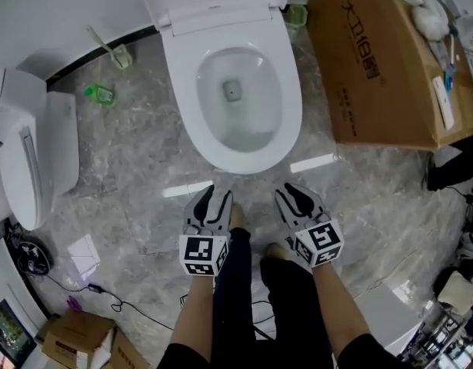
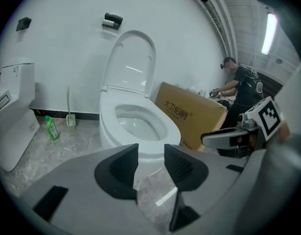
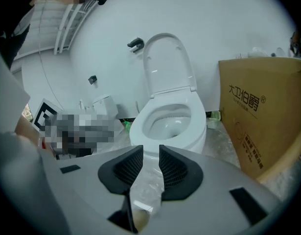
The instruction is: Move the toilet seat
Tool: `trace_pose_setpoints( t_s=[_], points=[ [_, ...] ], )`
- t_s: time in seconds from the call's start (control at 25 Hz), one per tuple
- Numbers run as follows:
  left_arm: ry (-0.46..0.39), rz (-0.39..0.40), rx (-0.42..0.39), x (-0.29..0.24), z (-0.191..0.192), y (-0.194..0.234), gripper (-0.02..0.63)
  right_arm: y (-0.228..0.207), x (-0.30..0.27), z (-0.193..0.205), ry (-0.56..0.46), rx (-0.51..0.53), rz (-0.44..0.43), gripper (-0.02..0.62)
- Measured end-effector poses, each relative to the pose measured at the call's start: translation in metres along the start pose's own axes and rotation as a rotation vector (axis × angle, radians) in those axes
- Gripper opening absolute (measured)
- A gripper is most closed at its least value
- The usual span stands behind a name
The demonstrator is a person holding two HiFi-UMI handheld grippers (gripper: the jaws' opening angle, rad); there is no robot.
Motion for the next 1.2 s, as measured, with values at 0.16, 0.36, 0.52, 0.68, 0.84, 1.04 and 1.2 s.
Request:
trace_pose_setpoints(
  t_s=[0.16,0.36,0.52,0.68,0.84,1.04,1.2],
  points=[
    [0.034,-0.012,0.008,-0.022,0.014,0.012,0.169,-0.006,-0.025,0.010,0.008,-0.020,0.036,0.109],
    [0.069,-0.019,-0.008,-0.046,0.022,0.021,0.178,-0.015,-0.049,0.021,0.024,-0.018,0.065,0.110],
    [0.122,-0.025,-0.065,-0.062,0.024,0.025,0.189,-0.024,-0.063,0.026,0.043,0.005,0.070,0.117],
    [0.147,-0.057,-0.098,-0.069,0.025,0.027,0.209,-0.027,-0.074,0.027,0.057,0.042,0.066,0.126],
    [0.167,-0.064,-0.147,-0.069,0.025,0.025,0.209,-0.032,-0.078,0.028,0.053,0.048,0.050,0.151],
    [0.193,-0.091,-0.186,-0.070,0.026,0.023,0.209,-0.034,-0.078,0.028,0.043,0.070,0.039,0.155],
    [0.194,-0.088,-0.168,-0.072,0.026,0.027,0.216,-0.035,-0.079,0.029,0.041,0.061,0.042,0.158]
  ],
)
Point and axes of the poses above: the fingertips, and each gripper's own axes: x backward along the fingers, y to its left, z out of its underside, the point moved 8 cm from there along x, backward along the fingers, and after that the axes turned 9 degrees about z, right-handed, at the moved point
